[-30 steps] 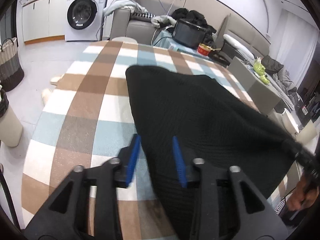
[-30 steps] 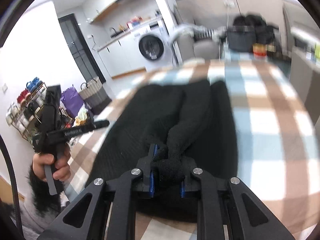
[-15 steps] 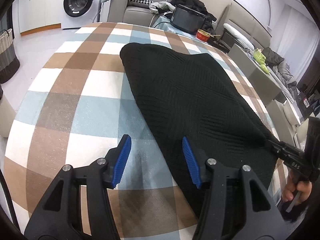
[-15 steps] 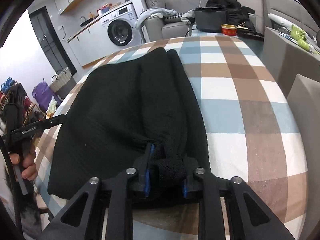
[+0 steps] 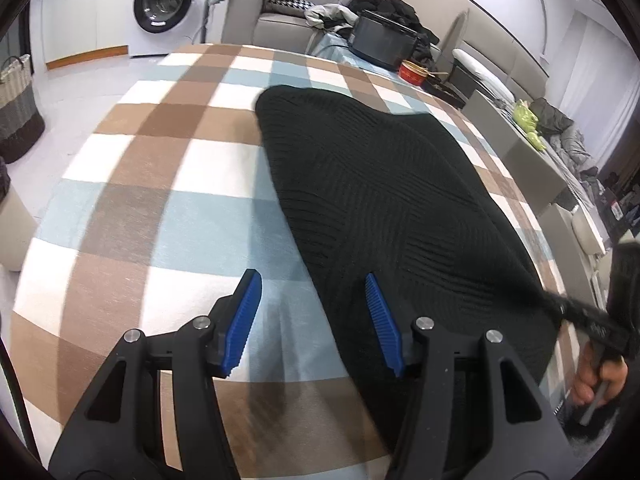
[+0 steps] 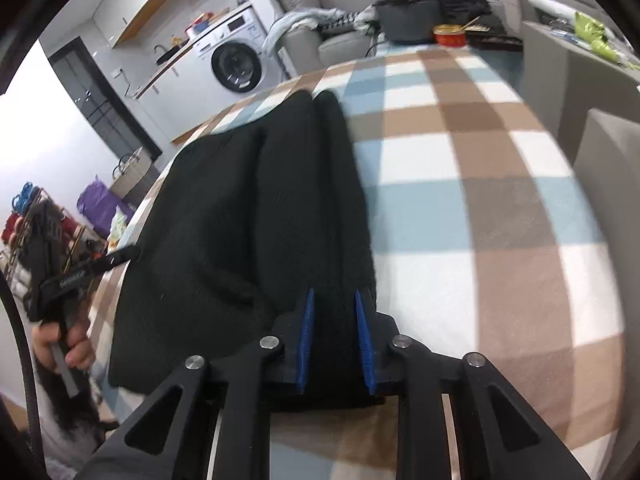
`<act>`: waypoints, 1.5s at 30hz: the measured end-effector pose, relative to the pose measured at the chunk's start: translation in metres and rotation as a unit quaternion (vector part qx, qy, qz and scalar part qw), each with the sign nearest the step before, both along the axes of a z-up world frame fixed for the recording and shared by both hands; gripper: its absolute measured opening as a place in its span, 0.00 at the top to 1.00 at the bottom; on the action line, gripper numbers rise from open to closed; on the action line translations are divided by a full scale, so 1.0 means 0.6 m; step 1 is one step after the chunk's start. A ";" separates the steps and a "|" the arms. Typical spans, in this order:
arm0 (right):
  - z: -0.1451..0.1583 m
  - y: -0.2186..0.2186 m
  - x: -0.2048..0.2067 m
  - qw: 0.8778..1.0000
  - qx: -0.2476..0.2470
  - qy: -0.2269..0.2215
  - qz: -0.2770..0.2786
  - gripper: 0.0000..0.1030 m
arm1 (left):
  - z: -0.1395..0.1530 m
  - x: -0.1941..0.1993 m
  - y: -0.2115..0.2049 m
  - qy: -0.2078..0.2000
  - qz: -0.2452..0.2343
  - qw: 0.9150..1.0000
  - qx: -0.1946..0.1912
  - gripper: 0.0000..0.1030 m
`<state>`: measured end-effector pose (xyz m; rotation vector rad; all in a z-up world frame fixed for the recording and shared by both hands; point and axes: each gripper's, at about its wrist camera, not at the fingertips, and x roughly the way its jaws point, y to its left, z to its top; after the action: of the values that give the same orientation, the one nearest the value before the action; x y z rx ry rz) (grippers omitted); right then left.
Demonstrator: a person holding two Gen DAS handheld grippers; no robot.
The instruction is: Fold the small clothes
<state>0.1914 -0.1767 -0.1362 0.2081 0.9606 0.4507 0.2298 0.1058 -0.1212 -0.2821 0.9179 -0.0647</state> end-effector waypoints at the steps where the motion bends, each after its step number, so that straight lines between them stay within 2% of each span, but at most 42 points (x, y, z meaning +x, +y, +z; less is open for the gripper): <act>1: -0.002 0.009 -0.008 1.000 0.007 0.009 0.013 0.79 | 0.001 -0.001 0.006 -0.001 0.005 1.000 -0.002 0.50; 3: -0.001 0.028 -0.027 0.999 0.006 0.016 0.034 0.79 | 0.003 -0.003 0.016 -0.001 0.013 1.000 -0.004 0.50; 5: 0.006 0.042 -0.040 0.999 -0.016 0.009 0.044 0.77 | 0.005 -0.003 0.021 -0.001 0.017 1.000 -0.003 0.50; 6: 0.013 0.043 -0.043 0.999 -0.028 0.000 0.035 0.77 | 0.008 -0.006 0.022 -0.004 0.017 1.000 -0.002 0.50; 9: 0.029 0.031 -0.037 1.000 -0.017 -0.020 0.014 0.73 | 0.019 -0.014 0.019 -0.013 0.016 1.000 -0.001 0.50; 13: 0.043 0.034 -0.001 0.999 0.002 -0.037 0.012 0.65 | 0.030 -0.020 -0.005 -0.022 -0.004 1.000 -0.002 0.50; 17: 0.023 0.056 0.046 0.999 0.021 -0.014 0.033 0.65 | 0.028 -0.024 -0.038 -0.019 -0.030 0.999 -0.004 0.50; 18: 0.014 0.062 0.056 0.999 0.017 -0.004 0.036 0.66 | 0.027 -0.024 -0.046 -0.018 -0.037 0.999 -0.005 0.50; 21: -0.003 0.074 0.073 0.999 0.010 0.011 0.033 0.88 | 0.026 -0.028 -0.061 -0.021 -0.041 0.999 0.011 0.48; 23: 0.012 0.079 0.059 0.999 0.020 -0.019 0.046 0.93 | 0.027 -0.030 -0.063 -0.022 -0.042 0.999 0.011 0.48; 25: 0.035 0.084 0.039 0.997 -0.009 -0.057 0.046 0.93 | 0.030 -0.032 -0.061 -0.025 -0.043 0.999 0.002 0.48; 27: 0.039 0.084 0.035 0.996 -0.056 -0.068 0.029 0.93 | 0.031 -0.033 -0.057 -0.025 -0.041 0.999 0.000 0.48; 30: 0.014 0.081 0.051 0.992 -0.118 -0.032 -0.006 0.90 | 0.035 -0.040 -0.055 -0.027 -0.038 0.999 -0.005 0.48; 31: 0.009 0.076 0.055 0.994 -0.106 -0.014 -0.005 0.89 | 0.037 -0.040 -0.055 -0.029 -0.040 0.999 -0.006 0.48; 33: 0.022 0.071 0.050 0.997 -0.074 -0.023 0.000 0.85 | 0.043 -0.043 -0.061 -0.034 -0.049 0.998 -0.005 0.48; 35: 0.046 0.070 0.037 0.998 -0.042 -0.048 0.009 0.68 | 0.044 -0.044 -0.069 -0.036 -0.056 0.998 -0.006 0.47; 37: 0.061 0.078 0.036 0.998 -0.001 -0.053 0.033 0.58 | 0.041 -0.047 -0.082 -0.033 -0.072 0.997 -0.008 0.46; 38: 0.063 0.088 0.041 0.998 0.017 -0.048 0.049 0.58 | 0.039 -0.049 -0.091 -0.031 -0.086 0.996 -0.007 0.46; 41: 0.052 0.117 0.076 0.997 0.030 -0.023 0.067 0.58 | 0.031 -0.056 -0.116 -0.026 -0.120 0.992 -0.002 0.46; 44: 0.023 0.134 0.124 0.996 0.065 0.039 0.056 0.58 | 0.019 -0.065 -0.133 -0.019 -0.147 0.989 0.005 0.45; 45: 0.013 0.142 0.137 0.993 0.080 0.059 0.067 0.59 | 0.015 -0.068 -0.137 -0.020 -0.151 0.988 0.012 0.44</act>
<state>0.2738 -0.0916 -0.1284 0.3186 1.0591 0.6460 0.1892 0.0238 -0.1121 -0.1174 0.9150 -0.3377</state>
